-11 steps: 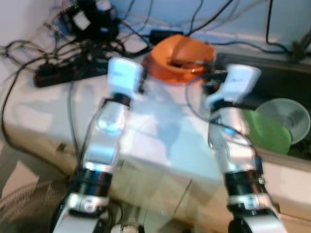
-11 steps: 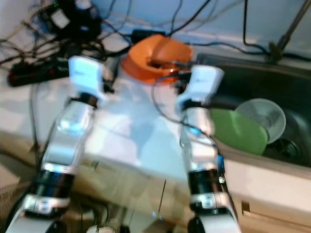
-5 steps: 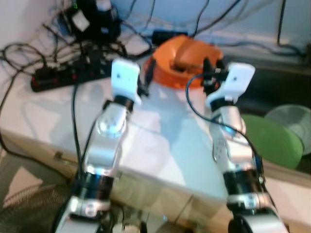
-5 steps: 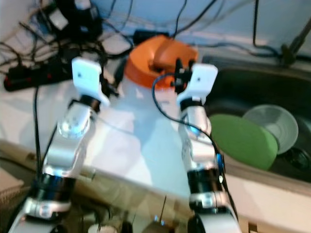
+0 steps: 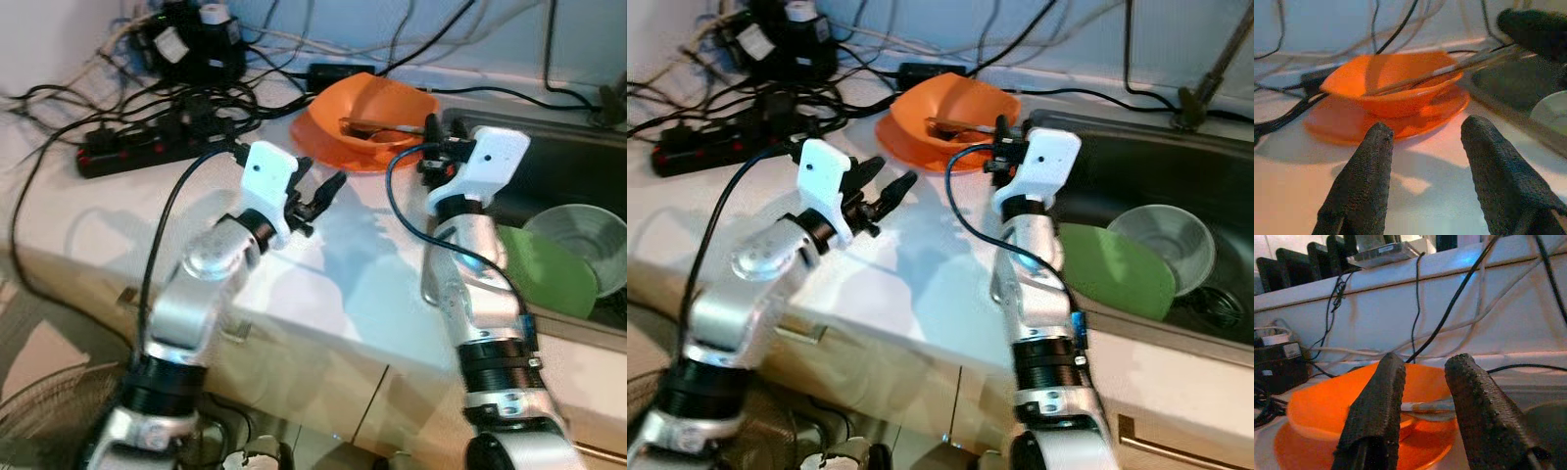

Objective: Kitchen organization

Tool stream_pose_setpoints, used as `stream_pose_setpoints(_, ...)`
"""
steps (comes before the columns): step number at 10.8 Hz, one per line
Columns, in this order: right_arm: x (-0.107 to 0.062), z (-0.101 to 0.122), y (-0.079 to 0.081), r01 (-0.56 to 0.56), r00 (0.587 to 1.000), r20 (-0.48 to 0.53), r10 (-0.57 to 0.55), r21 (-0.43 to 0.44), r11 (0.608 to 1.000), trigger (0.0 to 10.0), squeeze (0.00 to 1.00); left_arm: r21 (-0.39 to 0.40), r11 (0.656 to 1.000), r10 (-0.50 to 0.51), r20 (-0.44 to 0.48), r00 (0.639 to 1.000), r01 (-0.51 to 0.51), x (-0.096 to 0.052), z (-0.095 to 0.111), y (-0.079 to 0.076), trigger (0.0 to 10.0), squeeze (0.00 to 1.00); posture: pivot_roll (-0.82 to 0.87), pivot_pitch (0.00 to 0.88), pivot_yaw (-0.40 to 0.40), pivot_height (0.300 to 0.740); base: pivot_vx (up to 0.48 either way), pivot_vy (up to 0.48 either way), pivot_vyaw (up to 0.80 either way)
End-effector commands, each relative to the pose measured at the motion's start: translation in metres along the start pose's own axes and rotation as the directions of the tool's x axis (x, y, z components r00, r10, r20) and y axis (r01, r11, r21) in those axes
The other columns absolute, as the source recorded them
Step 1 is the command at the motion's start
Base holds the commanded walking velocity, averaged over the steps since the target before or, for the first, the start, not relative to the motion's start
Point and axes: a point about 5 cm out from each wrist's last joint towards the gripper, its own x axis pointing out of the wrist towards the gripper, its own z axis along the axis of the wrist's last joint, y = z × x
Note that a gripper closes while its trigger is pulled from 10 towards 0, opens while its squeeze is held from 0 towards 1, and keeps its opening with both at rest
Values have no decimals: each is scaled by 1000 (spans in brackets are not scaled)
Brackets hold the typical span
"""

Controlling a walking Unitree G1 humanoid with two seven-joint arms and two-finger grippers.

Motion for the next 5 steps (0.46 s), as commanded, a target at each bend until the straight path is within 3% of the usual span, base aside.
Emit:
stream_pose_setpoints(1, 5, 5, -8, 33, 999, 23, -33, -8, 999, 10000, 0, -6, 1000, -22, -4, 1000, 22, 1, 9, 5, 10000, 0, 106, 60, 64, 740, 0, 0, 0)
stream_pose_setpoints(5, 8, 11, -16, 81, 995, 55, -80, -25, 996, 10000, 0, -10, 1000, 5, -134, 991, -6, 32, 4, 26, 10000, 0, 90, 62, 99, 740, 0, 0, 0)
